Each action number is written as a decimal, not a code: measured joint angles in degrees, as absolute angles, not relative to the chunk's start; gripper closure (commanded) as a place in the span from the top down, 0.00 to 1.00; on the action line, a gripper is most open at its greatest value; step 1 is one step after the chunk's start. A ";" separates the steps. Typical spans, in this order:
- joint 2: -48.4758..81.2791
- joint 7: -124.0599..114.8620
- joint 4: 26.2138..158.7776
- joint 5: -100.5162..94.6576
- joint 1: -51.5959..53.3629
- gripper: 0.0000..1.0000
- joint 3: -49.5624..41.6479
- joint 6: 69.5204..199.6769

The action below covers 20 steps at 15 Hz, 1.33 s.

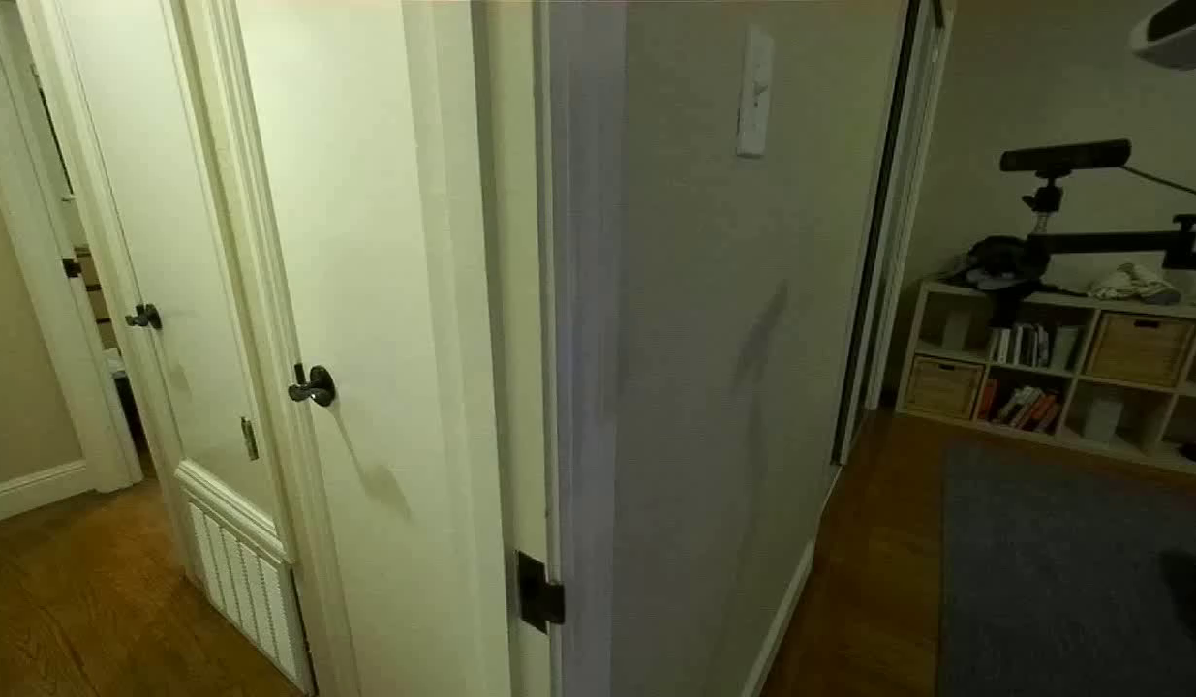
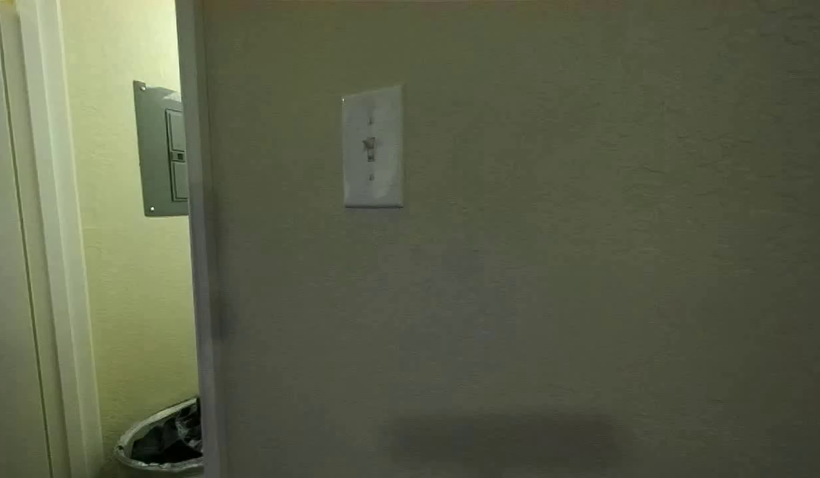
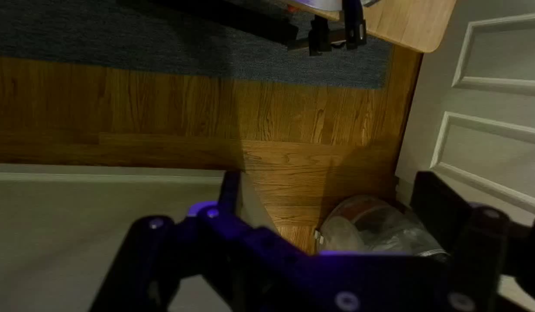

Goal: Turn off the light

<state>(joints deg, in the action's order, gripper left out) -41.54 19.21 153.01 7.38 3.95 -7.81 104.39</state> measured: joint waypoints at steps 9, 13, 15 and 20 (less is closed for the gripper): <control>-41.55 19.21 152.99 7.38 3.95 1.00 -7.80 104.39; -41.52 19.21 152.98 7.38 3.93 1.00 -7.72 104.39; -41.34 19.30 152.98 7.31 3.93 1.00 -7.67 104.39; -38.38 19.38 151.61 6.37 3.91 1.00 -7.06 105.71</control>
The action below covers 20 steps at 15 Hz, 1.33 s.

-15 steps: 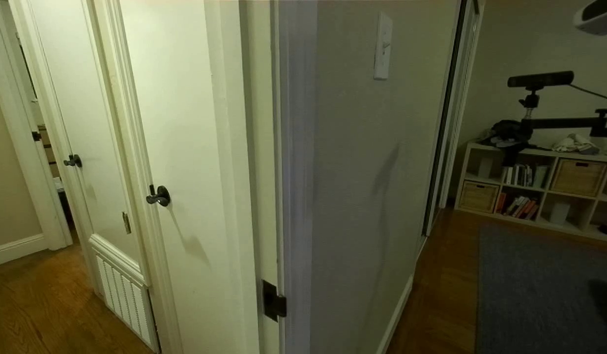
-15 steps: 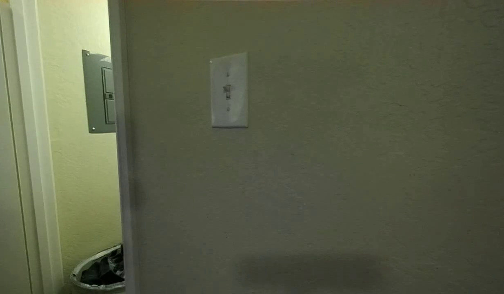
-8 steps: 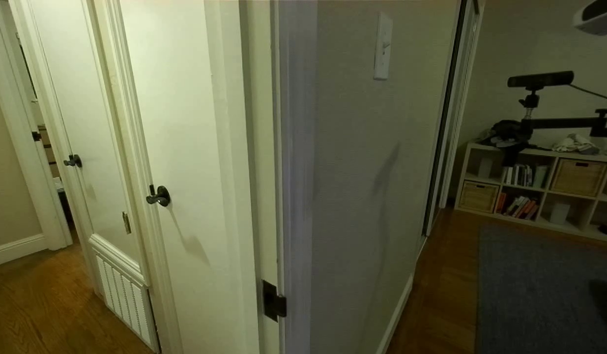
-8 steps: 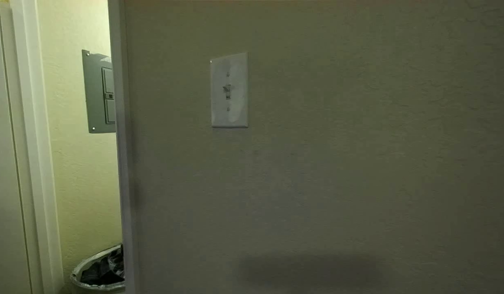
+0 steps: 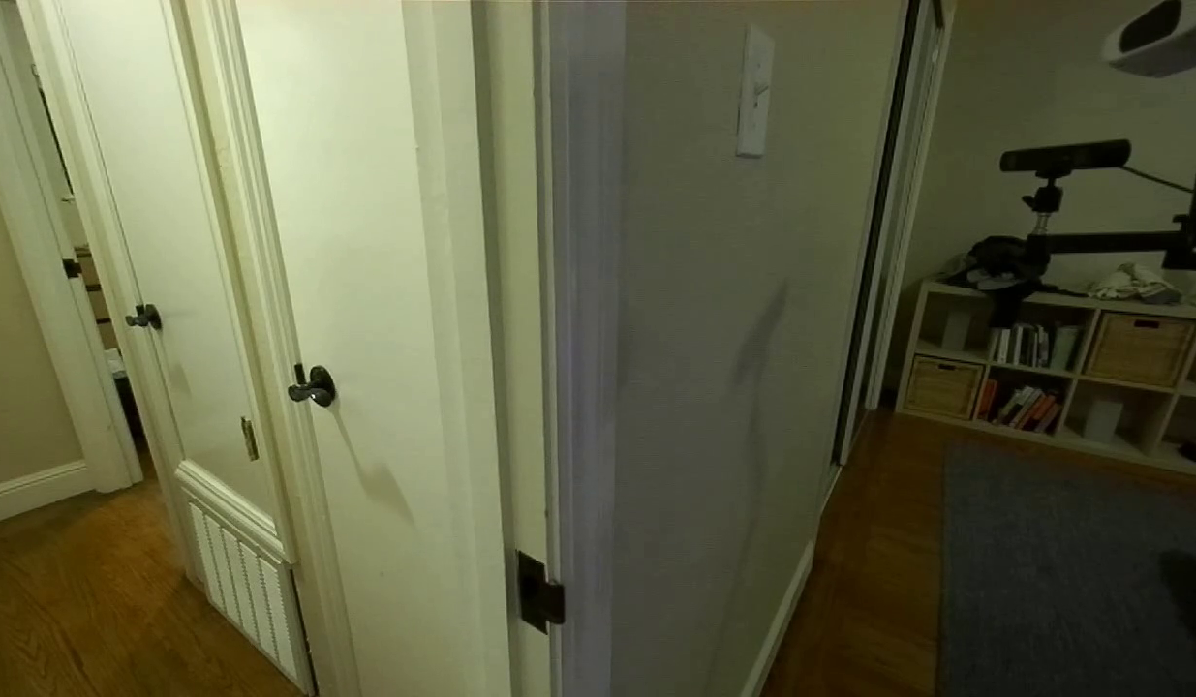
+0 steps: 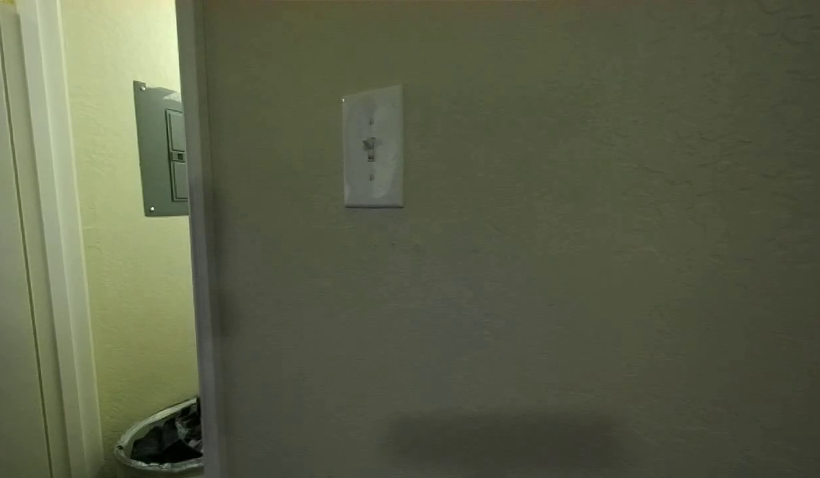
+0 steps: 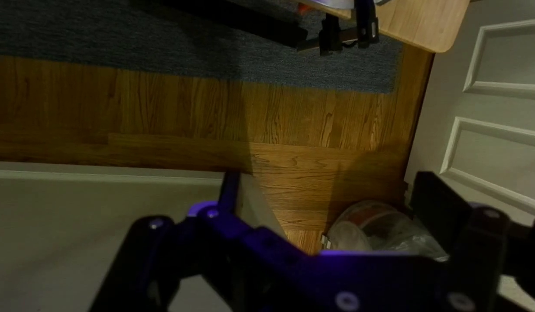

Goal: Turn off the light

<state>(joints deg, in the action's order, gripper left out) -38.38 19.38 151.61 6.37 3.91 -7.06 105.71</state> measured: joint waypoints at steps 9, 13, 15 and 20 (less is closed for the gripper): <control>-22.93 19.51 142.21 5.55 2.71 1.00 -7.01 118.94; -17.10 19.00 136.98 4.77 1.15 1.00 -6.99 125.00; -14.75 18.92 134.14 4.26 0.43 1.00 -6.99 126.28; -10.62 18.87 128.68 3.86 -0.31 1.00 -6.98 126.86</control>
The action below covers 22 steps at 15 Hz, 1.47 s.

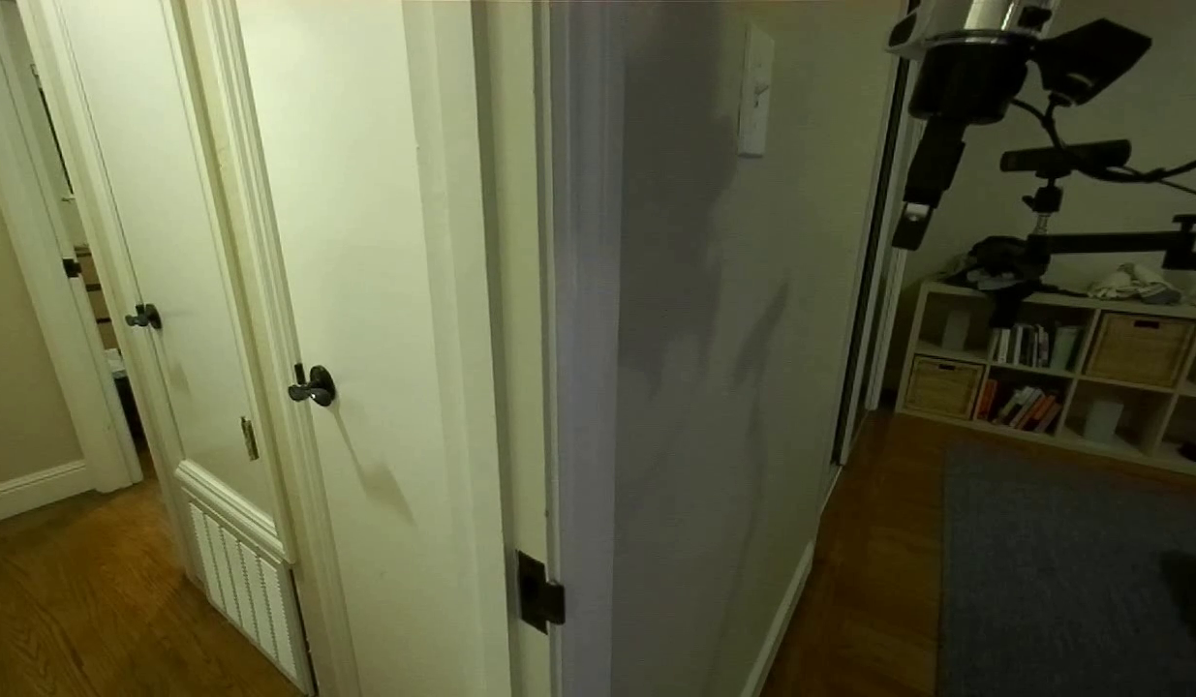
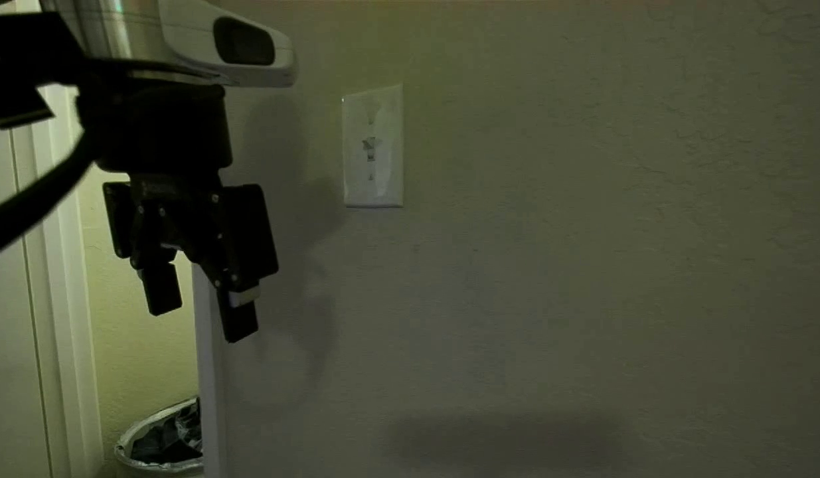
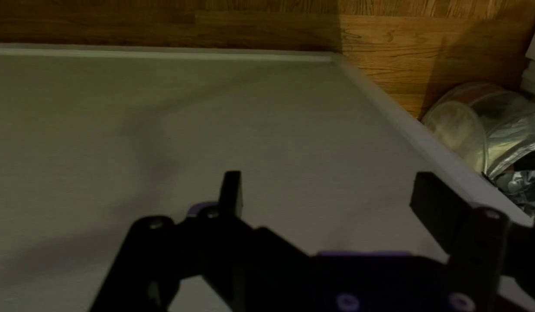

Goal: Turn off the light

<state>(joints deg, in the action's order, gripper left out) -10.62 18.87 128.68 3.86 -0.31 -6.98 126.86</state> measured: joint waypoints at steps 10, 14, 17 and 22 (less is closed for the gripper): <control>-8.85 17.89 127.42 4.01 -0.30 1.00 -6.60 131.02; -6.37 16.71 123.94 3.96 -0.30 0.74 -6.07 136.14; -5.15 16.45 120.94 3.82 -0.30 0.61 -5.77 138.10; -5.02 14.44 117.00 1.87 -0.42 0.28 -5.70 138.68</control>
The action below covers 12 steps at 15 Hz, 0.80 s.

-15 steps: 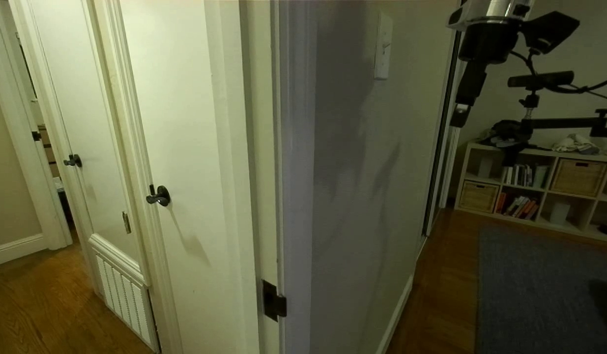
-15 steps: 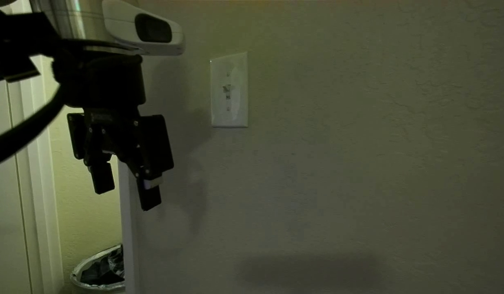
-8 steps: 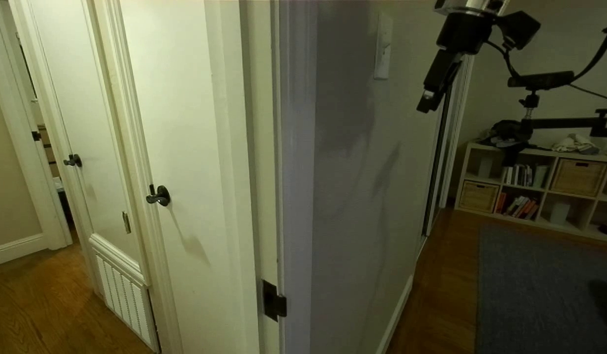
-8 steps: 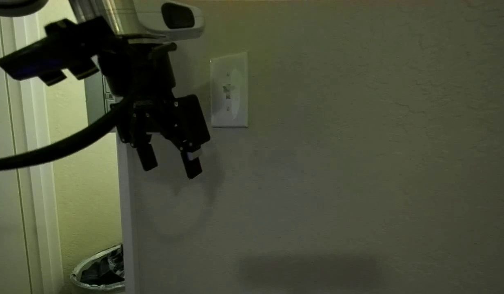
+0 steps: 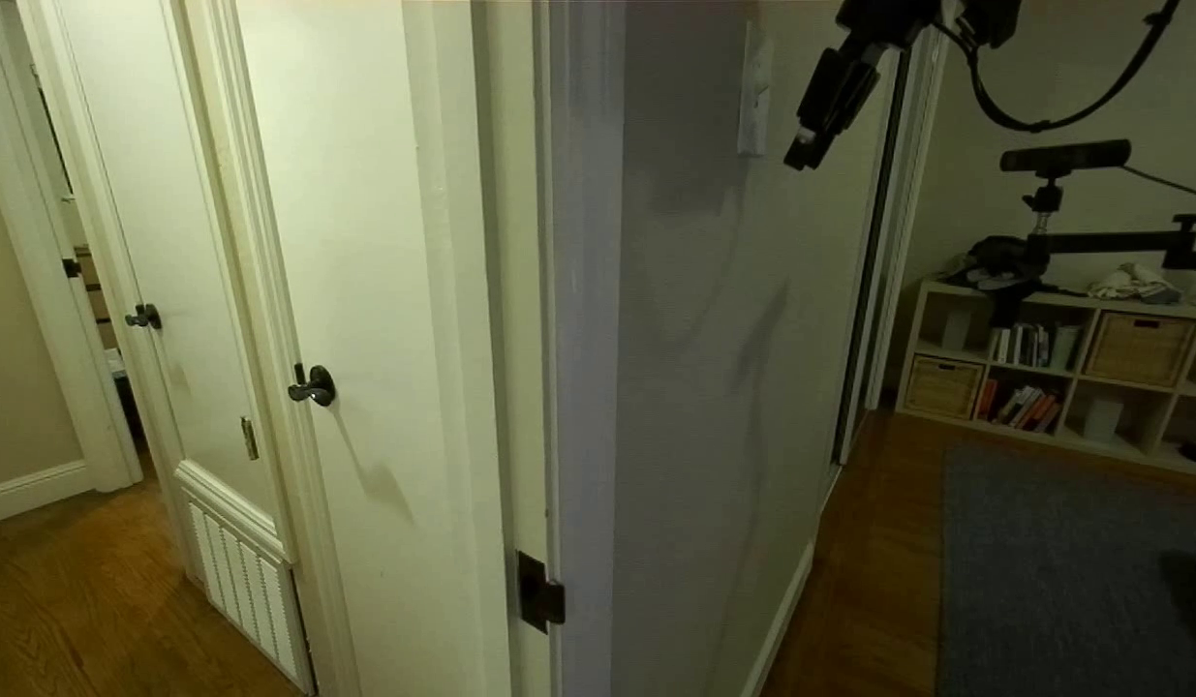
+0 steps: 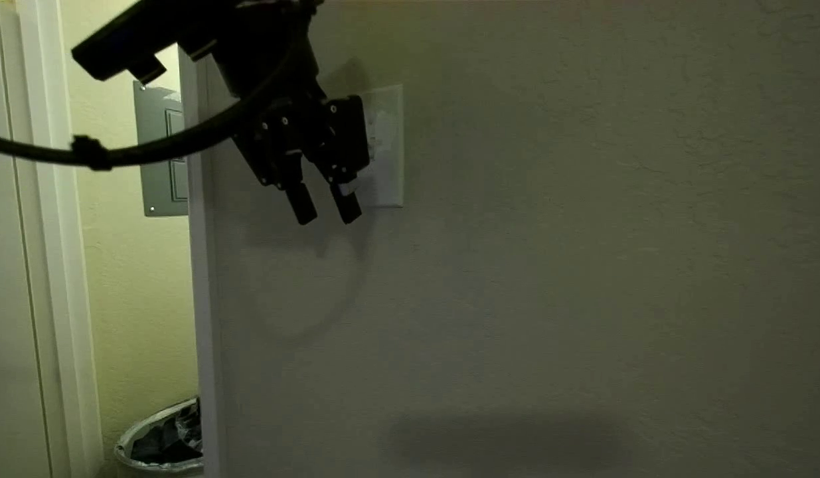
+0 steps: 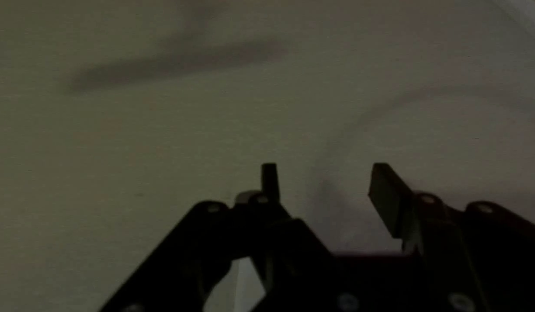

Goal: Turn off the light

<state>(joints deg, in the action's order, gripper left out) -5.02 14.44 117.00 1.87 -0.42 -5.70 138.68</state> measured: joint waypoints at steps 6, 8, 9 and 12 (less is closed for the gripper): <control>-5.12 10.94 113.57 -2.18 -1.13 0.02 -5.64 138.94; -5.18 9.76 112.76 -3.65 -1.25 0.00 -5.56 138.94; -5.22 9.34 112.35 -4.18 -1.29 0.03 -5.50 138.95; -5.35 8.24 111.45 -5.59 -1.33 0.06 -5.23 139.03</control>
